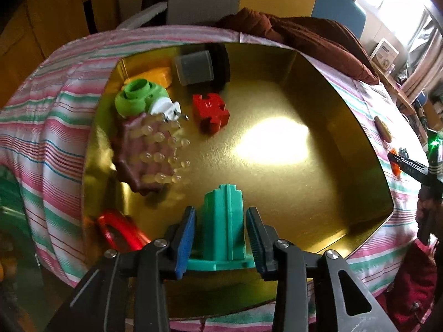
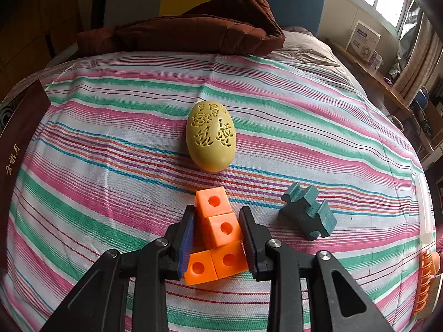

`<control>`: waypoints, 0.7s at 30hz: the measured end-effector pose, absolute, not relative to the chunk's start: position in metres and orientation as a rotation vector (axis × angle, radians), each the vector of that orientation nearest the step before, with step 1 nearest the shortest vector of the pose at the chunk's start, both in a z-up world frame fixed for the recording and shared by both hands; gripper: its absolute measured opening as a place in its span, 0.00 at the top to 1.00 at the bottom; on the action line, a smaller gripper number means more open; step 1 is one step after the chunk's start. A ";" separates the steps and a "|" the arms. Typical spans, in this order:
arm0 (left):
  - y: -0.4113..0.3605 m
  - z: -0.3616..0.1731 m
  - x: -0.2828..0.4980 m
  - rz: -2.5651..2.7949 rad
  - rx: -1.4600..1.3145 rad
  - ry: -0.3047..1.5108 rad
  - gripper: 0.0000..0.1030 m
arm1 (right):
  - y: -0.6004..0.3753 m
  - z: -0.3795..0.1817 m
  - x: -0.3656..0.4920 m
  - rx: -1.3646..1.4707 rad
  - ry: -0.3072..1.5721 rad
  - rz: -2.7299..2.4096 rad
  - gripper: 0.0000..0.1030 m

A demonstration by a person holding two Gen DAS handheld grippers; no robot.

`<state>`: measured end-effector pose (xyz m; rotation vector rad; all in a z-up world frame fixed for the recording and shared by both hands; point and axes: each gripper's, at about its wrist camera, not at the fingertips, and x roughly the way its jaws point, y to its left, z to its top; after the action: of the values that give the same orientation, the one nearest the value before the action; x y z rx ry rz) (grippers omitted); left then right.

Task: Organize rigid objects
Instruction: 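Carry the teal part into the gold tray and open the left tool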

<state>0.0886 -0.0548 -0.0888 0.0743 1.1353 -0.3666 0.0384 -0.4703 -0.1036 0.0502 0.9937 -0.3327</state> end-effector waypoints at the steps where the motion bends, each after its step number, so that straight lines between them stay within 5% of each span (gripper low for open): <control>1: -0.054 -0.086 0.087 -0.363 0.078 1.128 0.63 | -0.470 -0.103 0.039 0.049 0.994 -0.332 0.70; 21: -0.060 -0.022 0.038 -0.271 0.191 0.806 0.43 | -0.464 -0.102 0.034 0.018 0.977 -0.349 0.70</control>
<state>0.0379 -0.0597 -0.0224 0.1910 0.8062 -0.2710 0.0340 -0.4640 -0.1025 0.0177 0.9773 -0.3488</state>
